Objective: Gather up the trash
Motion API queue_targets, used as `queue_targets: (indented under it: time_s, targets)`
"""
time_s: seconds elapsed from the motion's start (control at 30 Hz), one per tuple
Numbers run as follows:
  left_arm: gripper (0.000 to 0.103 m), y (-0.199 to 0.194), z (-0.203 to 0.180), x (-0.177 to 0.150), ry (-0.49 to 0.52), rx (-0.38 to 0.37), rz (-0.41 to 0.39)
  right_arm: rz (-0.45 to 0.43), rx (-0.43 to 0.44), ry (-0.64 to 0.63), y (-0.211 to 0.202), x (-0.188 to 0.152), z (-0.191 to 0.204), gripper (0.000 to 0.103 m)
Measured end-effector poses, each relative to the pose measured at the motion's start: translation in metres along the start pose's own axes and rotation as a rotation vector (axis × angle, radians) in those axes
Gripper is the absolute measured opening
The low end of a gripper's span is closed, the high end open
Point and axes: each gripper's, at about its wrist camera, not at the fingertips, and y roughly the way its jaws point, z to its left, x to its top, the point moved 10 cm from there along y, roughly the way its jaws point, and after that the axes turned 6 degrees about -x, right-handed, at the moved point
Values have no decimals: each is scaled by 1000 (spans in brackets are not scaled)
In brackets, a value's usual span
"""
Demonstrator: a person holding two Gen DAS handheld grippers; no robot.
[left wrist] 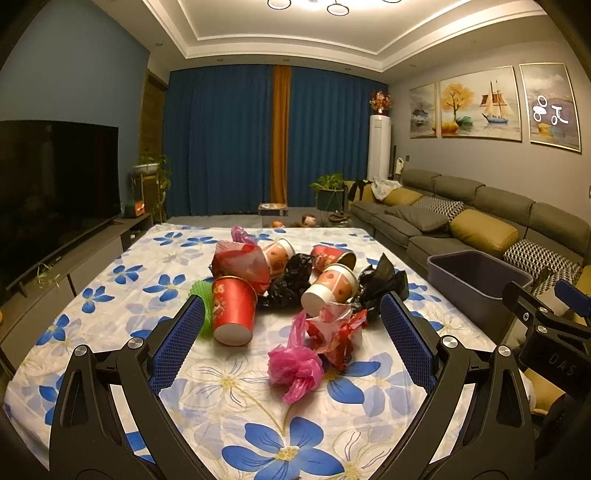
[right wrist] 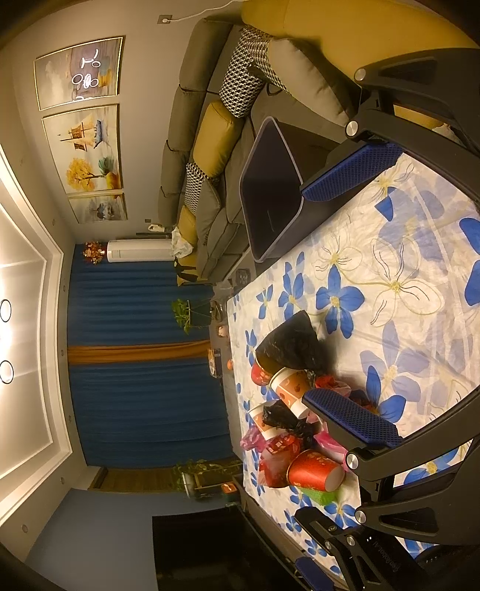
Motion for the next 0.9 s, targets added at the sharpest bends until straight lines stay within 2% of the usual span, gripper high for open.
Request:
queue_targets:
  time_s: [0.9]
  targets:
    - [94,4,2,1,-5,-4,-1,13,-2,7,14,-4,0,98]
